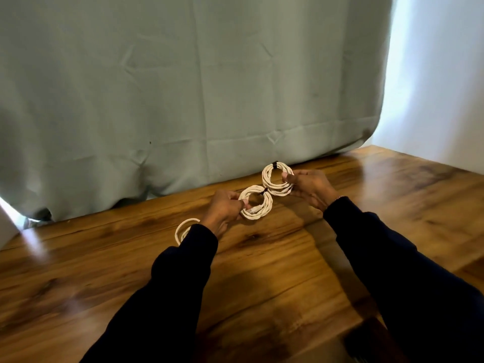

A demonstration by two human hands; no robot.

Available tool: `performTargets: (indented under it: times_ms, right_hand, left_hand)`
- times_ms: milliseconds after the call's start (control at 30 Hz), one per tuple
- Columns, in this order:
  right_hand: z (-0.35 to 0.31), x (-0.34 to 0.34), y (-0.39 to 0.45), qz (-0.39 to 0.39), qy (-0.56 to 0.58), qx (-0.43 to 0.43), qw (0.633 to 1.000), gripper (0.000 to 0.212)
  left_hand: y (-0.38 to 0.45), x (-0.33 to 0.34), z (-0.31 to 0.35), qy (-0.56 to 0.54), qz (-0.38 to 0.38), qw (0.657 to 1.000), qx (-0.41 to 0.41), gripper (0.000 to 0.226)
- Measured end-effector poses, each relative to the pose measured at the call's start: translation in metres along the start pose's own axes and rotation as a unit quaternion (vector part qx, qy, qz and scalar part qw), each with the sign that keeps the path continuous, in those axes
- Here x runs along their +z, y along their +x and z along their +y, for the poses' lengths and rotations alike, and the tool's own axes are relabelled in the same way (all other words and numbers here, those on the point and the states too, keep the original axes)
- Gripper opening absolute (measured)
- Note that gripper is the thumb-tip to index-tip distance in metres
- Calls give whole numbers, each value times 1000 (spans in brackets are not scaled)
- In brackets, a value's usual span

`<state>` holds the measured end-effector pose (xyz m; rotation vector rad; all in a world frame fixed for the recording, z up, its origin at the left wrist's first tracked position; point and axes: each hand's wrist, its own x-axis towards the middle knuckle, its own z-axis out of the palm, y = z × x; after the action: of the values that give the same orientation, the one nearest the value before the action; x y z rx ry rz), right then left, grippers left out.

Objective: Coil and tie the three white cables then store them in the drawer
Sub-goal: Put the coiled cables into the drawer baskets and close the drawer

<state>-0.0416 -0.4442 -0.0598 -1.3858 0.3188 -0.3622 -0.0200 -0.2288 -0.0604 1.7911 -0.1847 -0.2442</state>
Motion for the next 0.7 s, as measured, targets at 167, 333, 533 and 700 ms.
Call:
performTargets:
  times_ms: [167,333,533,700]
  right_hand:
    - [-17,-30,-44,53,22,-16,998,23]
    - [-38,-61,-96,125,60,-50,989,5]
    - [-61,-100,-141,201,70,-28,977,25]
    - [-78,-130,-197,266,39,-42,962,20]
  left_hand:
    - [-17,16,16,-30,-49,998,11,23]
    - [-43,37,29,-47,-140,989,24,24]
    - [-62,63,41,-37,-239,970,38,24]
    - [-89,103,46,-21,-311,949,44,21]
